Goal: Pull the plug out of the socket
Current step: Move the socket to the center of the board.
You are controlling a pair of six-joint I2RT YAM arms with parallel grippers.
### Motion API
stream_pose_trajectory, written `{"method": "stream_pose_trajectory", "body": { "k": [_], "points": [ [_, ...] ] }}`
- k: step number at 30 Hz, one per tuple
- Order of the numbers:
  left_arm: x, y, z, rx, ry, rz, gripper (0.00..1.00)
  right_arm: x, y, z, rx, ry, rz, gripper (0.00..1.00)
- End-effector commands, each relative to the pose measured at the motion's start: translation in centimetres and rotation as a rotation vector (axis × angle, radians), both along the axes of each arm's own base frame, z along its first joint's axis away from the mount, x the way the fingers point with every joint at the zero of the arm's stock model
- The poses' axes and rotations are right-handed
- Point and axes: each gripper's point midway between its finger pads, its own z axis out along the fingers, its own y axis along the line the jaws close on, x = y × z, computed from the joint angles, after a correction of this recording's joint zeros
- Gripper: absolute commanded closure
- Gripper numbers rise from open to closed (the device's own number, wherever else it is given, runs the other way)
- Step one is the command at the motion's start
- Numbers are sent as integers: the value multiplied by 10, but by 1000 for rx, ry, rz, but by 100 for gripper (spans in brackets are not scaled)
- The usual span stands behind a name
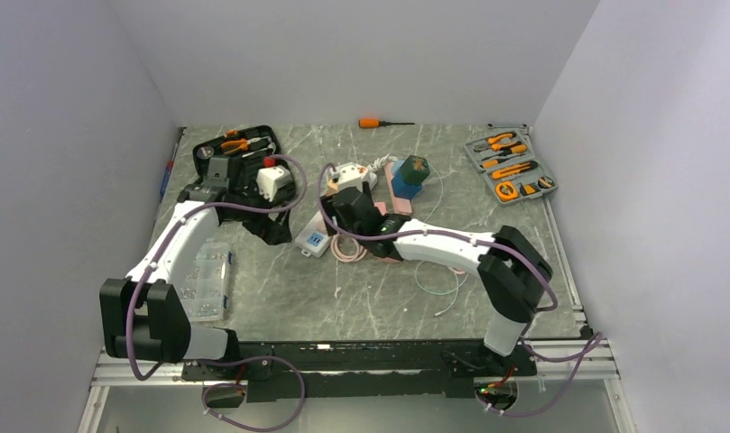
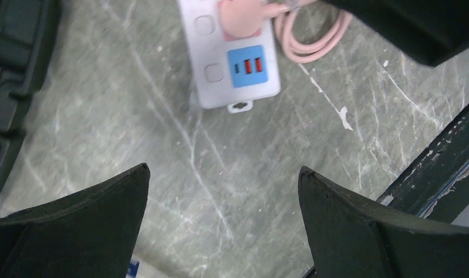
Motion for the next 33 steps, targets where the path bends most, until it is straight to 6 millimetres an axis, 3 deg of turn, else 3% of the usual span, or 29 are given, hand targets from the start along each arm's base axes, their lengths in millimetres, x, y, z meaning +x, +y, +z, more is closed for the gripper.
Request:
{"method": "stream_pose_trajectory", "body": {
  "k": [1,6,10,15,21,25,28,30,33],
  "points": [
    [0,21,24,-61,-21,50,1,0,35,-4,-34,-30,100,25],
    [-1,48,30,-54,-49,114,1,6,48,-30,-100,-12,141,26],
    [-3,52,30,-41,-71,128,1,8,53,-48,-128,12,158,27],
    [-3,51,25,-51,-67,140,1,-6,51,-71,-108,80,175,32],
    [1,54,24,-40,-79,158,1,-29,28,-93,-77,156,146,57],
    [1,54,24,-43,-78,166,1,-44,12,-99,-63,182,132,81],
    [0,53,24,-45,-78,164,1,-54,4,-98,-47,192,128,93],
    [-1,53,24,-45,-84,163,1,-62,1,-95,-42,191,131,99],
    [-3,52,23,-47,-85,156,1,-75,-5,-95,-41,198,137,100]
  ]
}}
